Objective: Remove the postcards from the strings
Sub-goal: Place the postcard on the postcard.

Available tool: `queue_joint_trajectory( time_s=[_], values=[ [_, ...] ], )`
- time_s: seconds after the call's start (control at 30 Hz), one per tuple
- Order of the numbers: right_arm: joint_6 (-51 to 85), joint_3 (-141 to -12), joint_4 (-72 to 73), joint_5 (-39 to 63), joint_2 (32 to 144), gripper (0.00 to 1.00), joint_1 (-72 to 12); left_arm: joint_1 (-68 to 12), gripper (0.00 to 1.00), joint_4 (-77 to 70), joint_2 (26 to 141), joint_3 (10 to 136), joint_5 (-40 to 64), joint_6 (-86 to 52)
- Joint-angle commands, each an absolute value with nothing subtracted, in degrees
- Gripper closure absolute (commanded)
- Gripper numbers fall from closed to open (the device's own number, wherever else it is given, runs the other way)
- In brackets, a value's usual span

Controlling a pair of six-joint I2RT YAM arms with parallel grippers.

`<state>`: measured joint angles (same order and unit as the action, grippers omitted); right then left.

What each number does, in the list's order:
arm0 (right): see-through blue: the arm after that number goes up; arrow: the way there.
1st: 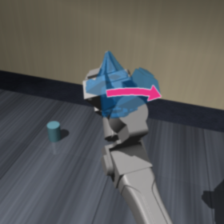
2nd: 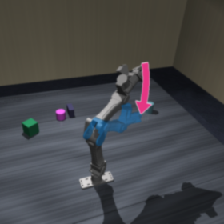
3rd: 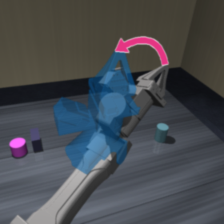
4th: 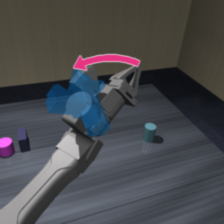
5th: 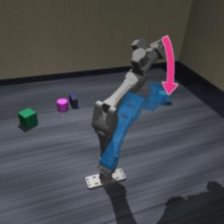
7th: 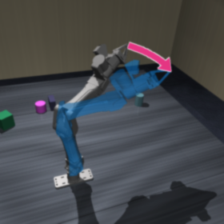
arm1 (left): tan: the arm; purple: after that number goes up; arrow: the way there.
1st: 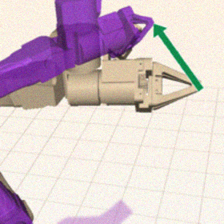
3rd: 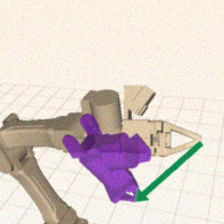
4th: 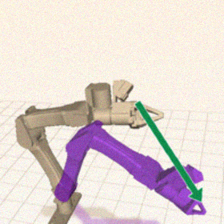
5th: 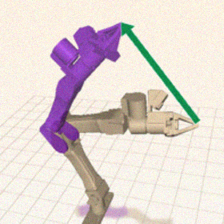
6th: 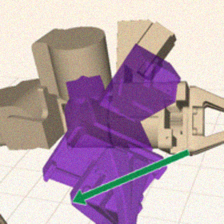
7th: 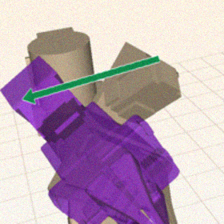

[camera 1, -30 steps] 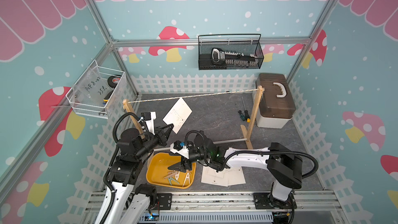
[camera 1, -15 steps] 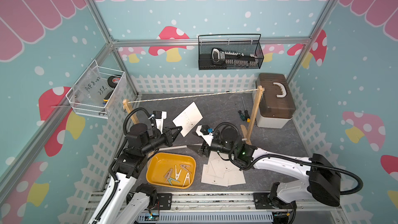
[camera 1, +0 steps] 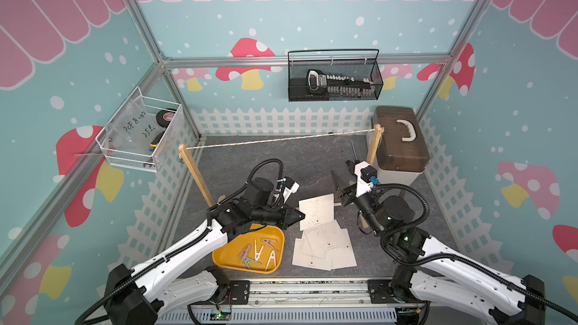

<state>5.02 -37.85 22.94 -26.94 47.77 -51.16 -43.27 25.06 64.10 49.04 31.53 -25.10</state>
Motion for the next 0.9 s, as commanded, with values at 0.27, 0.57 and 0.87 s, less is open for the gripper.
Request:
queue_joint_trajectory(
  time_s=[0.27, 0.57, 0.87],
  values=[
    [5.03, -35.88, 21.96, -30.92, 48.76, 0.35, -49.75, -50.54, 1.0, 16.86, 77.4, 48.35, 32.08, -32.55],
    [10.04, -35.5, 18.74, -30.93, 51.05, 0.35, -48.71, -50.43, 0.86, 13.51, 86.15, 50.35, 32.1, -31.82],
    [15.11, -34.32, 16.27, -30.01, 51.75, 0.35, -47.23, -48.11, 0.3, 11.79, 86.4, 50.91, 26.18, -31.14]
  ],
)
